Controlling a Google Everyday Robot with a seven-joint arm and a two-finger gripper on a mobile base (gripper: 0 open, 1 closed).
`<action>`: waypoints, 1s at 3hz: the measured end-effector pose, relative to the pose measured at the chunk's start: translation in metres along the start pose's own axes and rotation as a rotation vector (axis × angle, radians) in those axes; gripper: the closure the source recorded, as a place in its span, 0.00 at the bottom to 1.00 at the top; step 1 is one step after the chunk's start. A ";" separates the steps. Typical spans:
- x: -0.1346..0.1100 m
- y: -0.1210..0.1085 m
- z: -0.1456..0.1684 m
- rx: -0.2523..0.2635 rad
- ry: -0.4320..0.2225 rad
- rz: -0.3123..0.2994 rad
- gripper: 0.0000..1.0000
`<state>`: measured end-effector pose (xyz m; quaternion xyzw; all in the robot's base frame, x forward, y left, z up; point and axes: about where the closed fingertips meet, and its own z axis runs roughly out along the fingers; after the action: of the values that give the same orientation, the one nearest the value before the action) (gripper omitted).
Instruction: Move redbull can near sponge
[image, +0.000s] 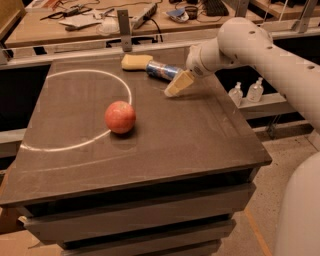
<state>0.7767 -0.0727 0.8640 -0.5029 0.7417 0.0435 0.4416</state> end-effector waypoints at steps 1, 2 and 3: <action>0.002 -0.002 -0.003 -0.004 -0.032 0.034 0.00; 0.007 -0.019 -0.029 0.047 -0.090 0.094 0.00; 0.016 -0.035 -0.052 0.127 -0.104 0.131 0.00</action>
Offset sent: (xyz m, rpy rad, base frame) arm -0.0035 -0.0442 0.0343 0.1970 -0.0528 -0.0746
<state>0.7710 -0.1278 0.8980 -0.4213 0.7504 0.0514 0.5068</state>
